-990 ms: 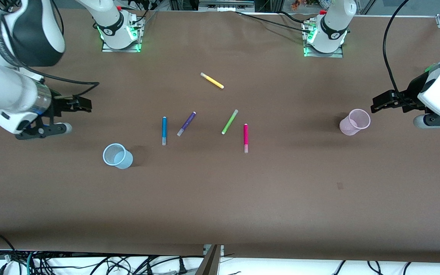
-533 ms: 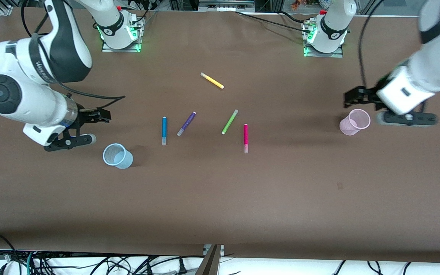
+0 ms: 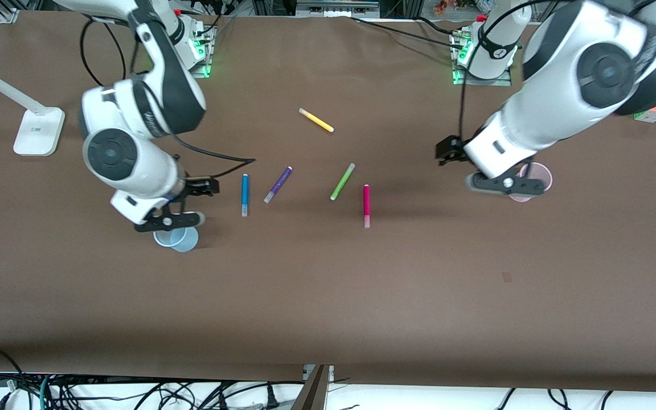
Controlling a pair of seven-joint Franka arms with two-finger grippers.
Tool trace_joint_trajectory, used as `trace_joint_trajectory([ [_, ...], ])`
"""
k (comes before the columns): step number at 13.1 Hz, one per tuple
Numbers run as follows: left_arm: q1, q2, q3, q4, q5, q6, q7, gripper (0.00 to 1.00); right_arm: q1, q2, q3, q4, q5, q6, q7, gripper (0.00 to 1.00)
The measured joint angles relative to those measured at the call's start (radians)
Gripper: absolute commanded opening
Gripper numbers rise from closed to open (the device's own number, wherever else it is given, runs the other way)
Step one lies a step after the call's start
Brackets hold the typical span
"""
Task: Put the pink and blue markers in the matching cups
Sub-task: 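Move the right gripper toward the blue marker while the left gripper reaches the pink marker, then lower the right gripper onto the blue marker while the left gripper grasps the pink marker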
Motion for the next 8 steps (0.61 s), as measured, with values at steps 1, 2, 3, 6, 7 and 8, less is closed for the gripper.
trace_joint_trajectory([
  [1,-0.026,0.023,0.0,0.0,0.0,0.016,-0.026,1.0,0.006,0.019,0.0,-0.001,0.003,0.017,0.004,1.0],
  [2,-0.051,0.042,0.0,0.0,0.0,0.027,-0.056,1.0,0.009,0.036,0.0,-0.005,0.006,0.038,0.005,1.0],
  [3,-0.073,0.061,0.0,-0.001,0.0,0.037,-0.087,1.0,0.01,0.051,0.0,-0.015,0.008,0.067,0.005,1.0],
  [6,-0.098,0.143,0.001,-0.01,0.0,0.11,-0.124,1.0,0.02,0.08,0.0,-0.069,0.009,0.17,0.005,1.0],
  [7,-0.103,0.184,0.001,-0.015,0.0,0.157,-0.127,1.0,0.026,0.092,0.0,-0.084,0.009,0.203,0.005,1.0],
  [8,-0.112,0.227,0.002,-0.019,0.0,0.203,-0.136,1.0,0.032,0.105,0.0,-0.094,0.009,0.228,0.011,1.0],
])
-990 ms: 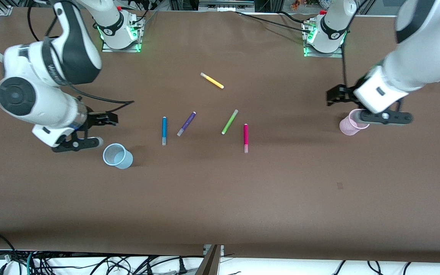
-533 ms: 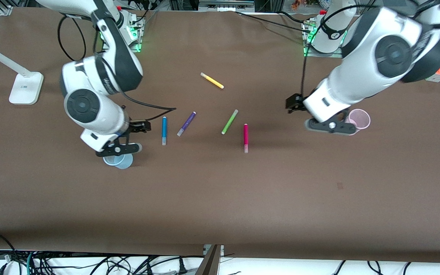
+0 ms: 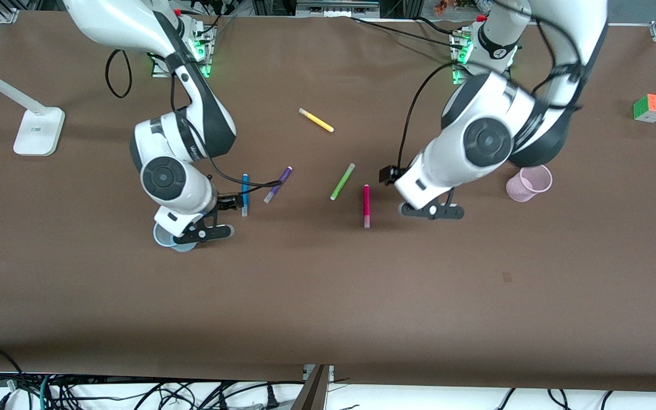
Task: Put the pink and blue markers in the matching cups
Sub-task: 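Lower the right gripper onto the blue marker while the left gripper grasps the pink marker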
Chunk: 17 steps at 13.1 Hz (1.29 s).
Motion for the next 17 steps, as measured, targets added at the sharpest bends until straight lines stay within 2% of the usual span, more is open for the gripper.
trace_joint_trajectory([
  [3,-0.036,0.121,0.0,-0.005,0.047,0.134,-0.036,1.0,0.014,0.044,0.0,-0.008,0.001,0.058,0.027,1.0],
  [6,-0.062,0.201,0.0,-0.007,0.116,0.223,-0.09,1.0,0.015,0.07,0.0,-0.029,0.011,0.128,0.033,1.0],
  [9,-0.091,0.255,0.001,-0.035,0.186,0.312,-0.142,1.0,0.015,0.091,0.0,-0.065,0.045,0.193,0.033,1.0],
  [11,-0.101,0.278,0.003,-0.077,0.193,0.402,-0.166,1.0,0.015,0.106,0.0,-0.069,0.068,0.202,0.035,1.0],
  [13,-0.106,0.29,0.003,-0.095,0.193,0.435,-0.173,1.0,0.015,0.115,0.0,-0.073,0.097,0.203,0.035,1.0],
  [14,-0.107,0.291,0.003,-0.099,0.193,0.437,-0.174,0.89,0.016,0.117,0.0,-0.077,0.1,0.203,0.035,1.0],
  [15,-0.109,0.291,0.003,-0.101,0.193,0.437,-0.175,0.61,0.018,0.119,0.0,-0.082,0.101,0.203,0.035,1.0],
  [16,-0.111,0.291,0.004,-0.102,0.193,0.437,-0.175,0.39,0.02,0.12,0.0,-0.088,0.101,0.203,0.035,1.0],
  [17,-0.112,0.291,0.004,-0.102,0.193,0.437,-0.176,0.3,0.022,0.122,0.0,-0.093,0.101,0.203,0.036,1.0],
])
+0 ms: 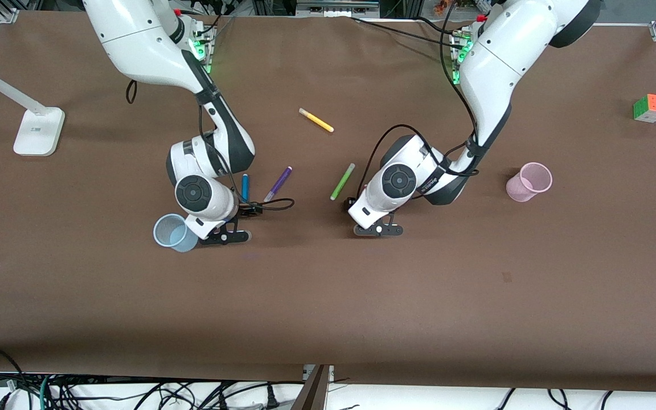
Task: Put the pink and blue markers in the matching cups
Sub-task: 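Lower the right gripper onto the blue marker while the left gripper grasps the pink marker, then carry the blue marker to the blue cup while the left gripper carries pink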
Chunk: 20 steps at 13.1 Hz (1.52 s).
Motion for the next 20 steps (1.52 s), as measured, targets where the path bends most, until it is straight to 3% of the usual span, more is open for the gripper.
trace_joint_trajectory([
  [2,-0.003,-0.001,0.0,0.0,0.001,0.0,-0.006,0.28,0.002,0.002,0.0,-0.012,0.0,0.002,0.001,1.0],
  [3,-0.003,-0.003,0.001,0.0,0.001,0.0,-0.008,0.28,0.002,0.003,0.0,-0.018,0.0,0.009,0.001,0.9],
  [5,-0.003,-0.004,0.004,0.0,0.001,0.0,-0.013,0.0,0.002,0.003,0.0,-0.027,0.0,0.017,0.001,0.55],
  [8,-0.003,-0.005,0.005,0.0,0.001,0.0,-0.024,0.0,0.002,0.003,0.0,-0.028,0.001,0.018,0.002,0.49],
  [10,0.0,-0.016,0.01,0.005,0.001,-0.013,-0.036,0.0,0.002,0.003,0.0,-0.029,0.001,0.018,0.002,0.25],
  [12,0.021,-0.073,0.012,0.029,0.001,-0.125,-0.04,0.0,0.002,0.003,0.0,-0.029,0.001,0.018,0.003,0.02],
  [16,0.096,-0.3,0.011,0.078,0.001,-0.499,0.0,0.0,0.005,0.002,0.0,-0.022,0.001,0.021,0.003,0.0],
  [20,0.168,-0.419,0.013,0.166,0.001,-0.782,0.238,0.0,0.003,-0.036,-0.005,0.068,-0.001,-0.013,-0.031,0.0],
])
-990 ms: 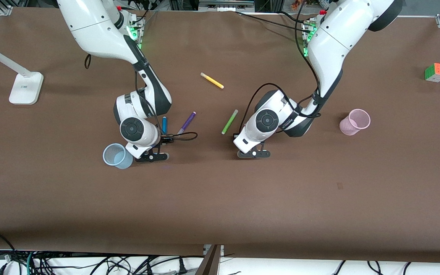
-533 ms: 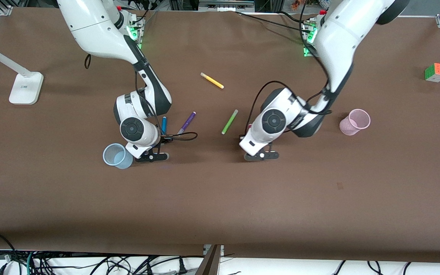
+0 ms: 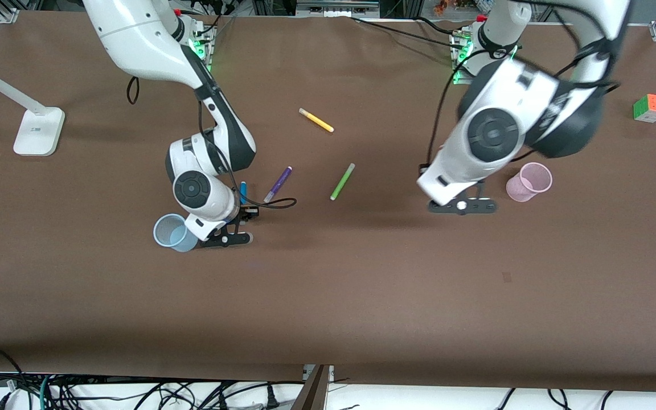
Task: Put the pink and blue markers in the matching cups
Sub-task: 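Carry the blue marker to the blue cup while the left gripper carries pink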
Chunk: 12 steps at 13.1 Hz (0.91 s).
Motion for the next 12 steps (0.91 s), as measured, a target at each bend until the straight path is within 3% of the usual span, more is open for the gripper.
trace_joint_trajectory([
  [3,0.105,-0.07,0.003,0.011,0.0,-0.091,0.282,0.0,-0.002,-0.037,-0.024,0.096,0.0,-0.073,-0.173,0.0],
  [6,0.269,-0.103,0.005,0.001,-0.044,-0.096,0.599,0.0,-0.016,-0.067,-0.058,0.128,0.001,-0.082,-0.396,0.0],
  [10,0.399,-0.11,0.005,-0.11,-0.129,0.016,0.935,0.0,-0.048,-0.107,-0.073,0.132,0.004,-0.083,-0.696,0.0],
  [12,0.434,-0.138,0.003,-0.241,-0.209,0.161,1.121,0.0,-0.071,-0.12,-0.074,0.132,0.062,-0.083,-0.871,0.0],
])
